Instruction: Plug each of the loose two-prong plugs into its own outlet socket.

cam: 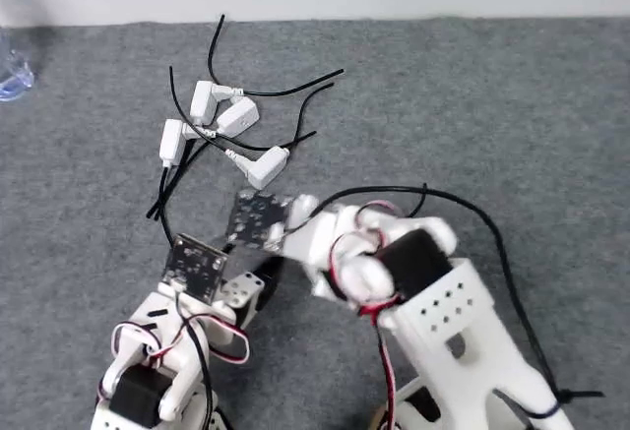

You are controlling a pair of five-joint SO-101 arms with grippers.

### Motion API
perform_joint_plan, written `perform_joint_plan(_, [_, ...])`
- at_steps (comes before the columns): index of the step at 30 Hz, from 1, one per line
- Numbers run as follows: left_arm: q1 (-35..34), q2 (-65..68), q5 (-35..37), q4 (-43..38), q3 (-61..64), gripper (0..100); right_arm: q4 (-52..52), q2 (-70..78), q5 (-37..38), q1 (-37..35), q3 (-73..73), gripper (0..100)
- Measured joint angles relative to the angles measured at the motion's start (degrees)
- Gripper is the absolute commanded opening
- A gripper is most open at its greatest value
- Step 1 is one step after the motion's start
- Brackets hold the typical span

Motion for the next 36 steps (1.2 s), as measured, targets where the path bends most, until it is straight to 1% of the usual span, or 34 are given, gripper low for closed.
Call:
perform_joint_plan(2, [-4.04, 0.0, 0.0, 0.0, 0.62, 21, 0.0, 0.7, 3.08, 2.29, 0.0, 0.9])
perform_joint_plan(5, [-10.99, 0.0, -0.62, 1.32, 2.64, 21, 0.0, 4.66, 8.62, 3.87, 0.0, 0.9])
perform_joint_plan(8, [-16.09, 0.0, -6.42, 4.48, 5.45, 21, 0.0, 10.02, 14.42, 4.31, 0.0, 0.9])
perform_joint_plan(11, [-17.23, 0.0, -12.31, 7.21, 7.65, 21, 0.0, 16.0, 21.27, 4.13, -2.2, 0.9])
perform_joint_plan(15, [-17.41, 0.0, -13.71, 7.38, 8.62, 21, 2.81, 23.21, 32.18, 4.13, -6.59, 0.9])
perform_joint_plan(17, [-16.44, 0.0, -13.98, 6.95, 10.02, 21, 2.99, 26.64, 35.16, 3.69, -8.35, 0.9])
perform_joint_plan(20, [-14.77, 0.0, -14.15, 6.86, 10.29, 21, 2.9, 31.74, 37.54, 2.64, -11.52, 0.9])
perform_joint_plan(28, [-15.3, 0.0, -14.24, 6.68, 10.29, 21, -0.09, 40.62, 40.26, 0.88, -16.79, 0.9])
perform_joint_plan(32, [-22.51, 0.0, -13.89, 4.22, 10.29, 21, -0.18, 41.41, 41.23, -1.14, -17.49, 0.9])
perform_joint_plan(34, [-26.29, 0.0, -10.99, 3.25, 10.29, 21, -0.18, 41.76, 42.02, -1.05, -17.49, 0.9])
perform_joint_plan(36, [-28.31, 0.0, -8.97, 3.16, 9.41, 21, -0.18, 41.76, 43.08, -0.88, -17.49, 0.9])
